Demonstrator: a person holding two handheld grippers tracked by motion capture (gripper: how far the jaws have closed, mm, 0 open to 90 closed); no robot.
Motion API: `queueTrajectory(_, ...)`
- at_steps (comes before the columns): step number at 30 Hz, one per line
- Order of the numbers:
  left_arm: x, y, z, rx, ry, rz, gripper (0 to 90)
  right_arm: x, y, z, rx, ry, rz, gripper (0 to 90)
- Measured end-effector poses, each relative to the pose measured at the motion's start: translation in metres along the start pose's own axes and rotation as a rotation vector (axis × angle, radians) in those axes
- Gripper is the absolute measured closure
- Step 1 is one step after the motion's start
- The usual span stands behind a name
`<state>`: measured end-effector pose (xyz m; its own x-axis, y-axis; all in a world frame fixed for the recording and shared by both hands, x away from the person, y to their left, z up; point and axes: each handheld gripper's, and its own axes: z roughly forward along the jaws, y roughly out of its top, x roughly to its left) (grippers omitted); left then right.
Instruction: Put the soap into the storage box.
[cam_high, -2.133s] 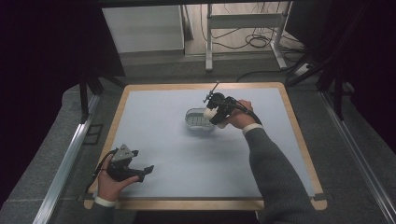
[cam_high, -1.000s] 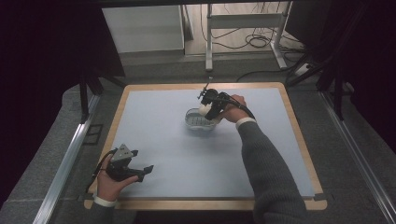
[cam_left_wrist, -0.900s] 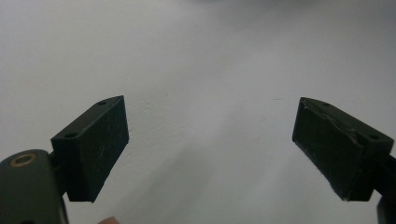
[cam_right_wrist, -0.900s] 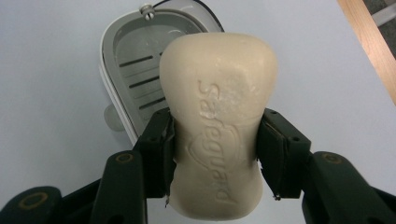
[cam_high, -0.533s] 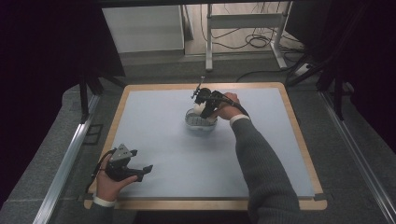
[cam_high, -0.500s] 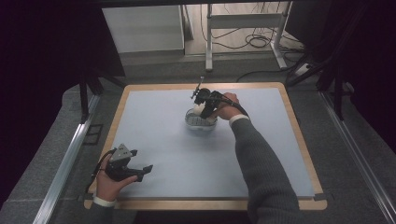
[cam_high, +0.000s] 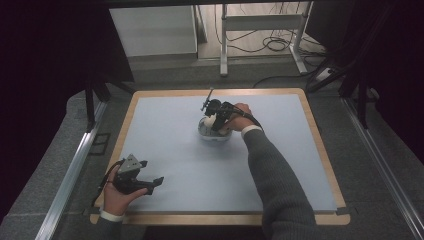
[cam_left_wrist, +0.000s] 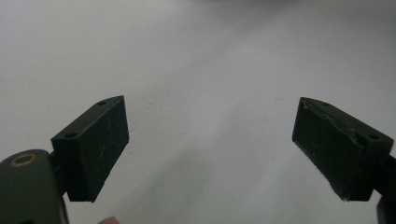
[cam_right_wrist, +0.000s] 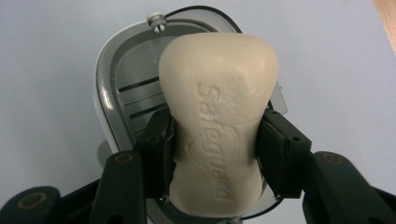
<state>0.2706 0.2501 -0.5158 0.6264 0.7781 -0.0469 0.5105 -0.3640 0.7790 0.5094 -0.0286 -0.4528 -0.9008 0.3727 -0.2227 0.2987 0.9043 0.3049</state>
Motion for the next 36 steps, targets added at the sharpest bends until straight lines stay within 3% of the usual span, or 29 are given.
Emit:
queueTrajectory(13, -0.001, 0.0, 0.002, 0.007, -0.002, 0.004, 11.4, 0.0, -0.009, 0.001, -0.05, 0.021, 0.043, 47.4)
queueTrajectory(19, -0.001, 0.0, 0.002, 0.004, -0.001, 0.003, 11.4, -0.004, -0.016, -0.013, -0.138, 0.024, 0.072, 43.1)
queueTrajectory(25, -0.003, 0.001, 0.002, 0.005, -0.001, 0.008, 11.3, -0.006, -0.028, -0.03, -0.24, -0.03, 0.156, 38.4)
queueTrajectory(29, -0.003, 0.001, 0.003, 0.008, -0.002, 0.01, 11.4, -0.006, -0.039, -0.04, -0.28, -0.056, 0.19, 37.1)
queueTrajectory(36, -0.004, 0.001, 0.004, 0.008, -0.002, 0.011, 11.4, 0.001, -0.067, -0.049, -0.336, -0.056, 0.24, 35.6)
